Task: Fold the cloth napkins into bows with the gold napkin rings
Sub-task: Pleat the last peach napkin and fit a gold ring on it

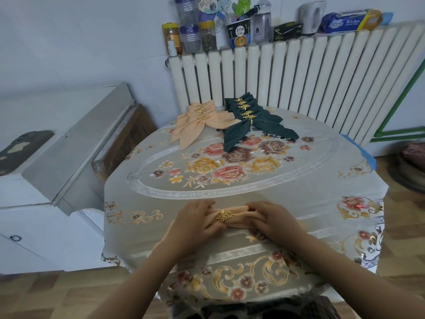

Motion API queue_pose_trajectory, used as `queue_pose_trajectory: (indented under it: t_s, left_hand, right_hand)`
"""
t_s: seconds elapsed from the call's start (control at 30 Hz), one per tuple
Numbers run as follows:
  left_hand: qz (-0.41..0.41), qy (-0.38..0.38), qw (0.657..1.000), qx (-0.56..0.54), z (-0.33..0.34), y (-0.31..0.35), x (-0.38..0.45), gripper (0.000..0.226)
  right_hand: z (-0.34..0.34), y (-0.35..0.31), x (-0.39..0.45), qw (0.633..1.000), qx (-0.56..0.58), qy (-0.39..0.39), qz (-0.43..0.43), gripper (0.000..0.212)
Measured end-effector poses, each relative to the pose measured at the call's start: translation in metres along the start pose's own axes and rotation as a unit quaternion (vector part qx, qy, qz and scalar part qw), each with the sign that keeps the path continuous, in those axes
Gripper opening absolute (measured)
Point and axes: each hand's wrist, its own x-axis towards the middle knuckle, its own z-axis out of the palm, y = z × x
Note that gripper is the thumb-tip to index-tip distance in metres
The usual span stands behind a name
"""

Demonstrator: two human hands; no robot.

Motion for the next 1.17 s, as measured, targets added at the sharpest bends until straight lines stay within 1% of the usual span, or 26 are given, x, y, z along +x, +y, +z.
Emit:
queue_pose_trajectory:
  t_s: [0.07, 0.13, 0.2, 0.27, 0.33, 0.37, 0.43, 0.5, 0.57, 0.63, 0.7, 0.77, 0.83, 1.0, 1.1, 1.17]
  left_hand:
    - [-0.006, 0.028, 0.999, -0.015, 0.003, -0.006, -0.006, 0.061]
    - [-0.011, 0.057, 0.998, -0.020, 0.006, -0.011, -0.013, 0.062]
    - [-0.012, 0.068, 0.997, -0.041, 0.008, -0.010, -0.013, 0.058]
    - [-0.016, 0.053, 0.996, -0.069, 0.008, -0.008, -0.013, 0.047]
    - [-0.020, 0.043, 0.993, -0.104, 0.006, -0.009, -0.012, 0.037]
    - [-0.025, 0.046, 0.990, -0.128, 0.005, -0.010, -0.012, 0.033]
    - [-0.038, 0.055, 0.983, -0.170, 0.004, -0.010, -0.012, 0.027]
    - [-0.057, 0.065, 0.975, -0.203, 0.005, -0.008, -0.010, 0.023]
    - [-0.098, 0.072, 0.961, -0.248, 0.005, -0.009, -0.011, 0.020]
    - [-0.131, 0.065, 0.944, -0.295, 0.003, -0.011, -0.010, 0.018]
    - [-0.144, 0.055, 0.937, -0.313, 0.002, -0.009, -0.009, 0.017]
    - [-0.137, 0.063, 0.947, -0.285, 0.002, -0.009, -0.009, 0.018]
    - [-0.125, 0.074, 0.958, -0.248, 0.004, -0.008, -0.011, 0.018]
    - [-0.147, 0.093, 0.958, -0.227, 0.003, -0.009, -0.007, 0.018]
    - [-0.087, 0.113, 0.973, -0.180, 0.006, -0.005, -0.016, 0.018]
    - [-0.039, 0.115, 0.981, -0.152, 0.008, -0.003, -0.025, 0.022]
  right_hand:
    - [-0.002, -0.004, 0.000, 0.999, -0.032, 0.014, -0.011, 0.044]
    - [0.001, -0.012, 0.005, 0.993, -0.082, 0.046, -0.066, 0.056]
    - [0.005, -0.018, 0.012, 0.989, -0.079, 0.053, -0.111, 0.060]
    - [0.008, -0.026, 0.023, 0.989, -0.056, 0.027, -0.134, 0.056]
    - [0.011, -0.034, 0.031, 0.989, -0.029, -0.001, -0.148, 0.044]
    - [0.012, -0.037, 0.033, 0.989, -0.015, -0.005, -0.150, 0.037]
    - [0.012, -0.040, 0.034, 0.992, 0.026, -0.012, -0.122, 0.029]
    - [0.009, -0.039, 0.032, 0.993, 0.049, -0.011, -0.103, 0.029]
    - [0.013, -0.040, 0.031, 0.993, 0.062, -0.009, -0.102, 0.029]
    - [0.016, -0.040, 0.028, 0.992, 0.074, -0.006, -0.102, 0.030]
    - [0.018, -0.040, 0.025, 0.992, 0.080, 0.002, -0.095, 0.033]
    - [0.019, -0.040, 0.023, 0.992, 0.081, 0.013, -0.095, 0.039]
    - [0.019, -0.041, 0.022, 0.992, 0.079, 0.012, -0.097, 0.039]
    - [0.020, -0.041, 0.022, 0.992, 0.075, 0.012, -0.100, 0.037]
    - [0.021, -0.041, 0.022, 0.993, 0.082, 0.022, -0.086, 0.038]
    - [0.024, -0.040, 0.024, 0.993, 0.089, 0.031, -0.071, 0.032]
